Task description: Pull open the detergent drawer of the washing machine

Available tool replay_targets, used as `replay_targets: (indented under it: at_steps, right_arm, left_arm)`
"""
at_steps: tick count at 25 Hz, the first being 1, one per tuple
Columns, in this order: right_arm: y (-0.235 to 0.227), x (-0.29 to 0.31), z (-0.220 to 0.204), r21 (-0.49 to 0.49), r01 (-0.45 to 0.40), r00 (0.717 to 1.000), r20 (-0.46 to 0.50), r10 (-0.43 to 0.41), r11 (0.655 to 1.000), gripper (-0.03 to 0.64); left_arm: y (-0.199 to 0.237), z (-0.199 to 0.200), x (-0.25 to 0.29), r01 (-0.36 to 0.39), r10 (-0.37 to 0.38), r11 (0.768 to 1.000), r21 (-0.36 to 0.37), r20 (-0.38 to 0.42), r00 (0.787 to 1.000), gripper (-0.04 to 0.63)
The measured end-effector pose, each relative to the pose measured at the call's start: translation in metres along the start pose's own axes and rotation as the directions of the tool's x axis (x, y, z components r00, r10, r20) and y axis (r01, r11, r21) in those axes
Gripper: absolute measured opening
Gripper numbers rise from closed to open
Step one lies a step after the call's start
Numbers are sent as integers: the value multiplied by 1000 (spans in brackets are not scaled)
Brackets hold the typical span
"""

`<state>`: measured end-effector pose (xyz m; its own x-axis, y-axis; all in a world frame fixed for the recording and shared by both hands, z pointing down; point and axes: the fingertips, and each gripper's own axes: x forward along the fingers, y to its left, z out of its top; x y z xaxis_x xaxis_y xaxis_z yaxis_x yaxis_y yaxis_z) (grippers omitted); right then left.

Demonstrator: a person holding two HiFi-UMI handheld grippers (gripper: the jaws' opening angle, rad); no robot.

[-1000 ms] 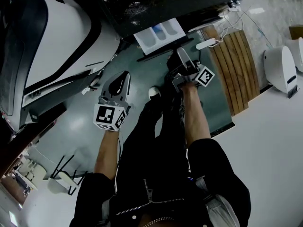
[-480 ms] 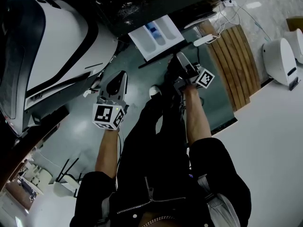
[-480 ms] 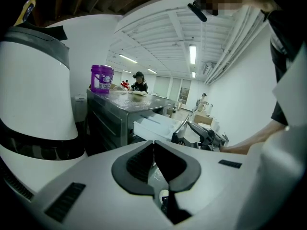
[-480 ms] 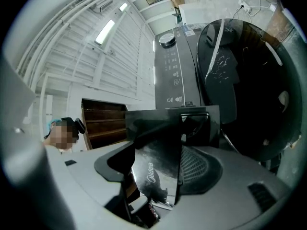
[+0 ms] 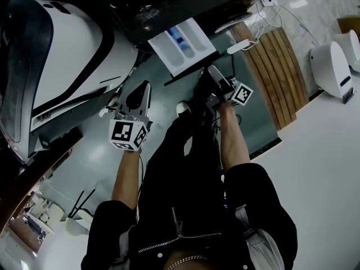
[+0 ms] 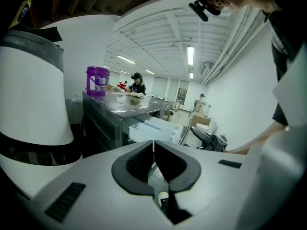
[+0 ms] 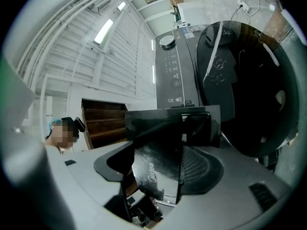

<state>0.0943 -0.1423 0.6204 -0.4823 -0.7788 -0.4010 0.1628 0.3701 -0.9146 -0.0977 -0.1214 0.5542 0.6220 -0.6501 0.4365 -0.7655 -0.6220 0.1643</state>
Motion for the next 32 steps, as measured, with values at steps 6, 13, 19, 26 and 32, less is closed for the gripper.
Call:
replay_targets:
  at_steps: [6, 13, 19, 26, 32]
  right_arm:
    - [-5, -6, 1, 25, 61, 998, -6, -61, 998, 326]
    - [-2, -21, 2, -146, 251, 956, -116, -268, 957, 291]
    - [10, -36, 23, -313, 397, 896, -69, -438, 862, 95]
    - [50, -30, 46, -503, 454, 855, 12, -519, 735, 6]
    - [88, -3, 48, -705, 435, 805, 27, -592, 560, 5]
  left_arm:
    - [-2, 7, 2, 5, -5, 1000, -4, 5, 1000, 26]
    - [-5, 26, 0, 10, -10, 1000, -2, 34, 999, 26]
    - [-6, 51, -6, 7, -8, 1000, 19, 71, 997, 26]
    - [-11, 72, -17, 2, -5, 1000, 31, 103, 995, 26]
    - [-14, 95, -25, 0, -6, 999, 47, 131, 991, 26]
